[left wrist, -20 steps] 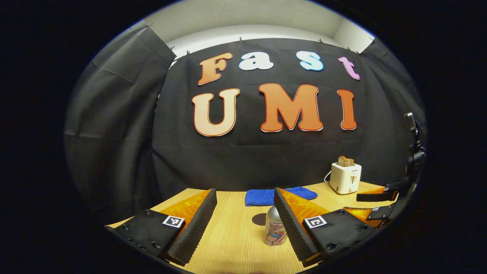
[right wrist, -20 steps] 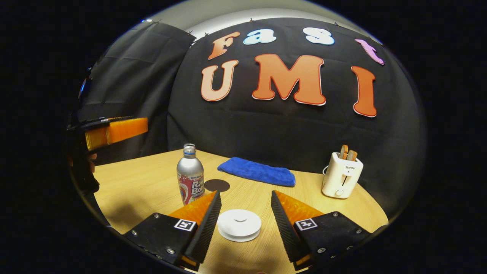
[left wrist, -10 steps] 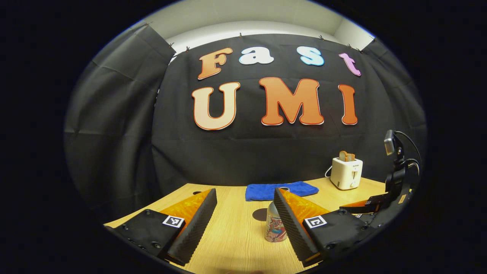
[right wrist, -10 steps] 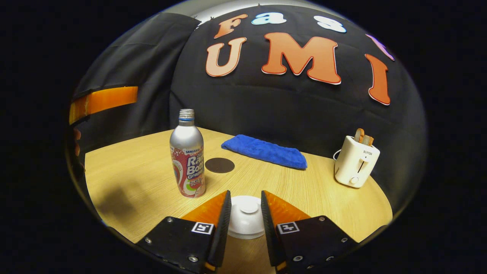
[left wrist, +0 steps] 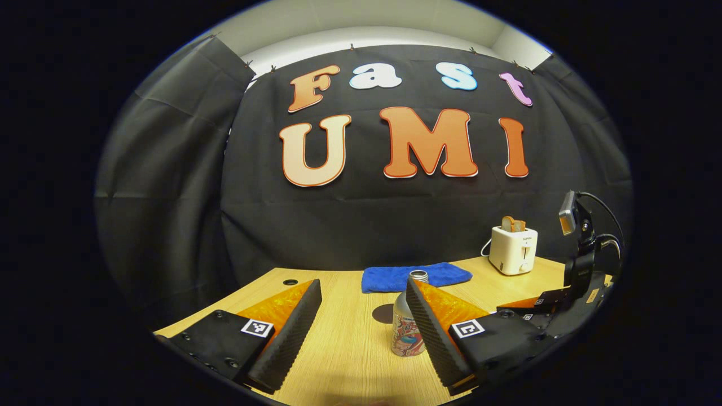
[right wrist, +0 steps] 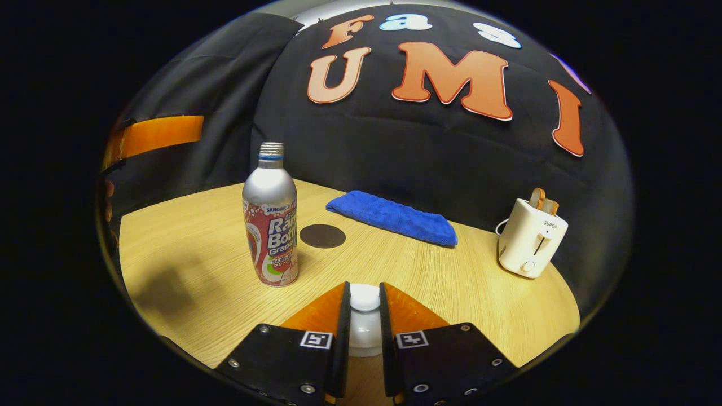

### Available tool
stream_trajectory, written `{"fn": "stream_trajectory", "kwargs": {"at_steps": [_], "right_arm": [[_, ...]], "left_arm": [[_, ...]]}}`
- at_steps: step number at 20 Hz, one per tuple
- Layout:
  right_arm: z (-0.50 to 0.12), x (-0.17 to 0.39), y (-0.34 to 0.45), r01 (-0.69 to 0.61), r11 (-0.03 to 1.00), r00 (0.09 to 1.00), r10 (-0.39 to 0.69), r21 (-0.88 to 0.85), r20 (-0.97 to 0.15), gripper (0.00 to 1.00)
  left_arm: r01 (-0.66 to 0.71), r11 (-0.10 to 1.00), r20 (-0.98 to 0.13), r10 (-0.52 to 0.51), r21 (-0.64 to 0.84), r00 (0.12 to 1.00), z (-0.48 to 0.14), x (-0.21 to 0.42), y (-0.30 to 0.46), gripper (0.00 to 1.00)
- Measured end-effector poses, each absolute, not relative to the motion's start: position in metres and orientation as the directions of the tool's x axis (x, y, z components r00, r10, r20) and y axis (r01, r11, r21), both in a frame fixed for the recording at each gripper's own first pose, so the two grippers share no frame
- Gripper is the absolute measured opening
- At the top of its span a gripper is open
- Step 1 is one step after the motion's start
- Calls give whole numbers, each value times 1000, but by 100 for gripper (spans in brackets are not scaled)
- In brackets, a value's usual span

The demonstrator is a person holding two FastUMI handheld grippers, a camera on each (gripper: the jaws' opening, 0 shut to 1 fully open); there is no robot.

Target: Open the teacup lid with one hand, grasp the water bottle and pour water into the teacup with the other hand; after pouring, place the water bottle on the coaster and then close the teacup lid.

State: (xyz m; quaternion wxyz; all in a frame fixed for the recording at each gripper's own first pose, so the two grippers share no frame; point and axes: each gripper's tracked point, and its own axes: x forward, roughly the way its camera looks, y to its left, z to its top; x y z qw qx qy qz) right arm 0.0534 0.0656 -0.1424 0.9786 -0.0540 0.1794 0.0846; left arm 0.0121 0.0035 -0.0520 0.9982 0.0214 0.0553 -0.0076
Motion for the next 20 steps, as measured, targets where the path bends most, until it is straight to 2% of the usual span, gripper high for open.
{"fn": "stream_trajectory", "kwargs": {"at_steps": [5,8,13,20], "right_arm": [[-132,55,67,-188,982,928,174,-11,-330,21],[-118,54,62,-178,984,940,173,12,-295,20],[-94,48,42,-142,989,959,149,45,-239,21],[-74,37,12,-94,994,976,103,54,-190,21]], "left_arm": [[38,998,-131,-32,43,991,-62,15,-5,97],[57,998,-141,-51,39,989,-67,18,-12,100],[109,994,-180,-104,16,978,-89,25,-34,97],[147,989,-250,-140,11,958,-132,40,-56,99]]}}
